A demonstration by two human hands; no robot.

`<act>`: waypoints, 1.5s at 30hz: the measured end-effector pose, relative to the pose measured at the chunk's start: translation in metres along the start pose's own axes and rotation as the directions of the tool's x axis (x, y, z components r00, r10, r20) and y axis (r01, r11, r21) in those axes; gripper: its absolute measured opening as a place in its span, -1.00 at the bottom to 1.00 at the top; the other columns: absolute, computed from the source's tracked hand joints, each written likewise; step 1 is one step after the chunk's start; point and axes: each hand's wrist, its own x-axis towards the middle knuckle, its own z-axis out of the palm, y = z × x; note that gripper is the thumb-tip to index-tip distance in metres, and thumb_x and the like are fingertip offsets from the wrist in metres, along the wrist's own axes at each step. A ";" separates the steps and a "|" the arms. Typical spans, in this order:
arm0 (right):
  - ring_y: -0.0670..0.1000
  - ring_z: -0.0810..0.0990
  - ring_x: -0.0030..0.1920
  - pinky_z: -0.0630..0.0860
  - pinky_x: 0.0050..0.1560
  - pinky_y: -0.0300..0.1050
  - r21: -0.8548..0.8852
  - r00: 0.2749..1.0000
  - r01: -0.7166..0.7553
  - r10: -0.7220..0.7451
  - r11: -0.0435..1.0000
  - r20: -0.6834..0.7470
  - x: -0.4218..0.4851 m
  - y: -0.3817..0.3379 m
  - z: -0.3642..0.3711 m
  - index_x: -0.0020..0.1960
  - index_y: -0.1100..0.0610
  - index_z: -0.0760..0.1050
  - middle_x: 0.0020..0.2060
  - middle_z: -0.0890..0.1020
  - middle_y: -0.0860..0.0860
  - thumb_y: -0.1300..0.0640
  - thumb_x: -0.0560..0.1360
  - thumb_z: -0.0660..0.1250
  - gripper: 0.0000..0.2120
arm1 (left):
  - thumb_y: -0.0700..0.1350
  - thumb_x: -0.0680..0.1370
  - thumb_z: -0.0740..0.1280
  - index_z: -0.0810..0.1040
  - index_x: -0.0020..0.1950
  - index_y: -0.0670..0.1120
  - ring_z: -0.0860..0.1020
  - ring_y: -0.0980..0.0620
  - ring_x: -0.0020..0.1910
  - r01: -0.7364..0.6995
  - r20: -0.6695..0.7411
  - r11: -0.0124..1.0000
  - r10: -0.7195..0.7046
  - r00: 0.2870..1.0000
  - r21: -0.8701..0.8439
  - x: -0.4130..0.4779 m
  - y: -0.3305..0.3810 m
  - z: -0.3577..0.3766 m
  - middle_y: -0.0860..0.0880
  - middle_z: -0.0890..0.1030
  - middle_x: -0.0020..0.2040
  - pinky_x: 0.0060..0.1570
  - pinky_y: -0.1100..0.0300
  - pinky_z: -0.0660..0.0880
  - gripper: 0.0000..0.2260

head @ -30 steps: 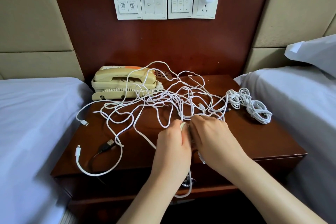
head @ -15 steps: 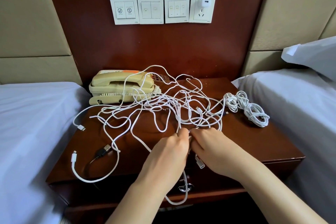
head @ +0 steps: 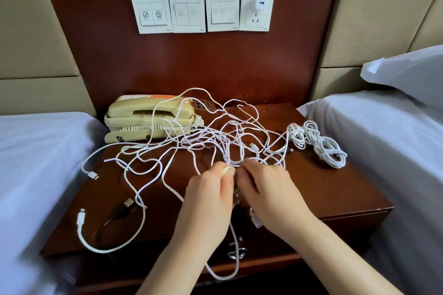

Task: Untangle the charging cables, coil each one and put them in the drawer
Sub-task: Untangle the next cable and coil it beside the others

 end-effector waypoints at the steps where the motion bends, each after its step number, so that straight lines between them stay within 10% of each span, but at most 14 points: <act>1: 0.03 0.45 -0.37 0.36 -0.33 -0.05 0.011 0.999 0.015 -0.014 1.000 -0.033 -0.001 -0.002 0.002 -0.20 0.10 0.37 -0.38 0.49 -0.01 0.01 0.58 0.13 -0.76 | -0.08 0.62 0.12 0.51 -0.16 -0.06 0.46 0.11 -0.41 0.035 -0.033 0.997 -0.037 0.999 -0.071 0.002 0.000 0.000 0.02 0.51 -0.40 -0.41 0.27 0.35 -0.76; 7: -0.06 0.46 -0.21 0.45 -0.23 -0.08 0.167 0.989 0.015 0.010 0.986 -0.148 0.001 -0.004 0.019 -0.08 0.05 0.40 -0.19 0.45 -0.15 0.11 0.55 0.27 -0.93 | -0.19 0.58 0.21 0.63 -0.07 -0.05 0.64 0.10 -0.22 0.198 -0.007 0.934 -0.209 0.978 -0.298 0.013 -0.013 0.003 0.02 0.65 -0.23 -0.13 0.00 0.61 -0.81; 16: -0.09 0.48 -0.18 0.43 -0.21 -0.24 0.257 0.962 0.076 -0.004 0.963 -0.272 0.005 -0.010 0.032 -0.04 0.09 0.57 -0.20 0.51 -0.10 0.17 0.52 0.34 -0.95 | -0.25 0.61 0.14 0.61 0.01 -0.15 0.66 0.06 -0.13 0.283 0.000 0.800 -0.333 0.943 -0.530 0.010 -0.015 -0.001 -0.08 0.66 -0.10 -0.16 0.13 0.62 -0.76; 23: -0.18 0.51 -0.15 0.40 -0.19 -0.41 0.346 0.911 0.183 -0.027 0.920 -0.410 0.000 -0.007 0.035 -0.05 0.10 0.56 -0.17 0.52 -0.15 0.08 0.53 0.19 -0.81 | -0.23 0.63 0.12 0.64 -0.07 -0.11 0.68 0.05 -0.18 0.431 0.234 0.385 -0.462 0.855 -0.816 0.010 0.000 -0.002 -0.06 0.71 -0.17 -0.27 0.20 0.59 -0.71; 29: -0.11 0.63 -0.15 0.51 -0.15 -0.31 0.623 0.921 0.139 0.130 0.770 -0.367 -0.002 -0.010 0.039 0.09 -0.04 0.49 -0.15 0.63 -0.16 0.24 0.55 0.29 -0.79 | -0.20 0.63 0.15 0.61 -0.12 -0.10 0.65 0.11 -0.36 0.441 0.257 0.238 -0.544 0.799 -0.866 0.014 0.008 0.003 -0.01 0.69 -0.31 -0.38 0.25 0.57 -0.73; 32: -0.03 0.65 -0.17 0.53 -0.11 -0.24 0.769 0.938 0.126 0.177 0.627 -0.297 -0.003 -0.010 0.039 0.07 0.00 0.45 -0.18 0.65 -0.05 0.34 0.52 0.31 -0.73 | -0.22 0.62 0.15 0.60 -0.17 -0.11 0.60 0.15 -0.42 0.437 0.246 0.235 -0.560 0.791 -0.868 0.014 0.005 0.003 0.02 0.66 -0.37 -0.39 0.28 0.58 -0.72; 40: -0.15 0.60 -0.08 0.51 -0.07 -0.29 0.563 0.887 0.190 0.106 0.805 -0.450 -0.002 -0.008 0.046 0.02 -0.05 0.52 -0.12 0.61 -0.21 0.21 0.50 0.28 -0.80 | -0.19 0.63 0.10 0.59 0.03 -0.12 0.68 -0.04 -0.19 0.396 0.060 0.638 -0.481 0.874 -0.660 0.010 -0.004 0.008 -0.12 0.68 -0.11 -0.27 0.07 0.62 -0.74; 45: -0.21 0.59 0.01 0.45 0.01 -0.38 0.517 0.828 0.188 0.149 0.835 -0.541 0.004 -0.001 0.049 0.12 -0.02 0.50 -0.02 0.60 -0.19 0.21 0.52 0.26 -0.77 | -0.18 0.62 0.11 0.51 -0.14 -0.18 0.45 0.10 -0.62 0.317 -0.036 0.824 -0.377 0.926 -0.470 0.012 -0.003 0.012 -0.07 0.50 -0.43 -0.58 0.29 0.41 -0.76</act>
